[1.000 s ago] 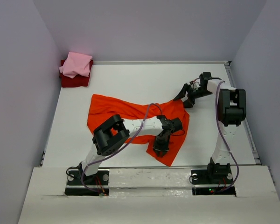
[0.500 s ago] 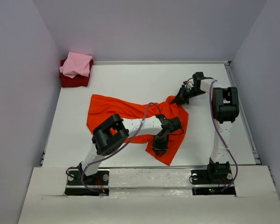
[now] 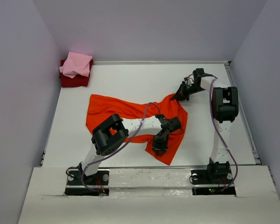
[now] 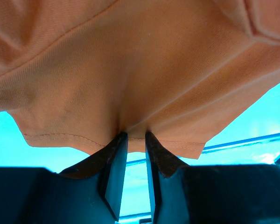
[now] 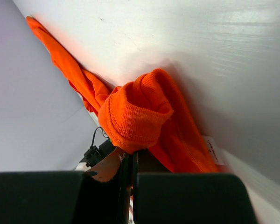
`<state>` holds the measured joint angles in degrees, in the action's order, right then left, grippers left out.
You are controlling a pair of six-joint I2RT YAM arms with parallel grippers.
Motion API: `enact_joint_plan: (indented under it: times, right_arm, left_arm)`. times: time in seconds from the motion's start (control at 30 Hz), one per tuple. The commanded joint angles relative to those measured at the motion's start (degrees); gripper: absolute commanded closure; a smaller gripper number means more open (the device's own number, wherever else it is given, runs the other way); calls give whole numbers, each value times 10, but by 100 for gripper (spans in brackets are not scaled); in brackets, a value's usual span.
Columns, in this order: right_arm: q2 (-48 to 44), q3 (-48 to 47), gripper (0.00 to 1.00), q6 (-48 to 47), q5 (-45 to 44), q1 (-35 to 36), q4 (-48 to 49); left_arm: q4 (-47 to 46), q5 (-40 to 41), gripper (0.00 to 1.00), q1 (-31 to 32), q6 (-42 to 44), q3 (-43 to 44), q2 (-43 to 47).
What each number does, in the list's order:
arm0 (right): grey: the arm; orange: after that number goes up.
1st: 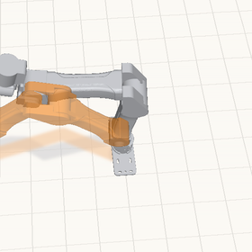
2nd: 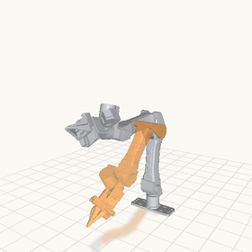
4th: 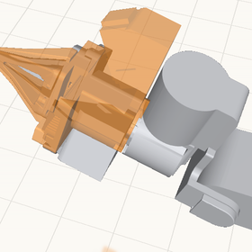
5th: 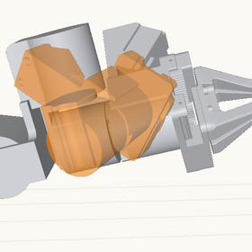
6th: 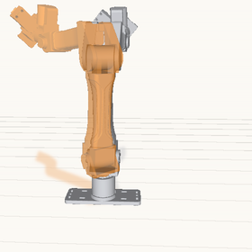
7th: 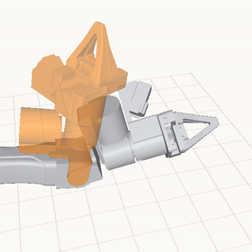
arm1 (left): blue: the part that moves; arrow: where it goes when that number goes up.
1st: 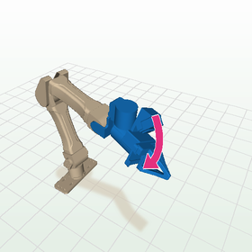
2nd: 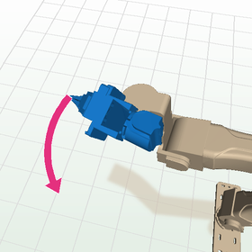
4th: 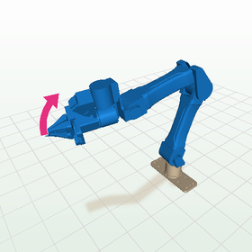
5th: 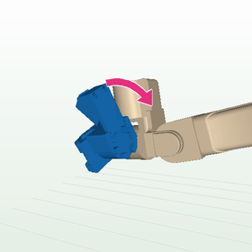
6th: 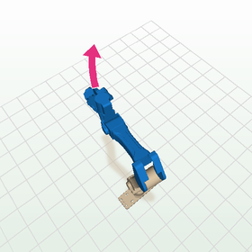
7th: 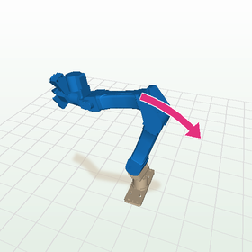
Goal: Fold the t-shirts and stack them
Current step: Fold the flattened tshirt in 1/3 of the way
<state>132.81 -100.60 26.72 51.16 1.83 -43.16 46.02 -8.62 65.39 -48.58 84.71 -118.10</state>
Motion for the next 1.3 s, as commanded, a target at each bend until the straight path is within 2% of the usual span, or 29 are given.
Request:
enact_joint_plan:
  times: [0.0,0.37,1.27]
  right_arm:
    - [12,-35,100,16,-5,-9,4]
    - [55,-129,100,42,-1,-19,-6]
    - [122,-241,100,52,-13,-80,-32]
  left_arm:
    - [14,21,64,-1,0,-16,1]
    - [9,12,64,9,-6,-23,4]
    - [-11,-1,64,21,-18,-51,20]
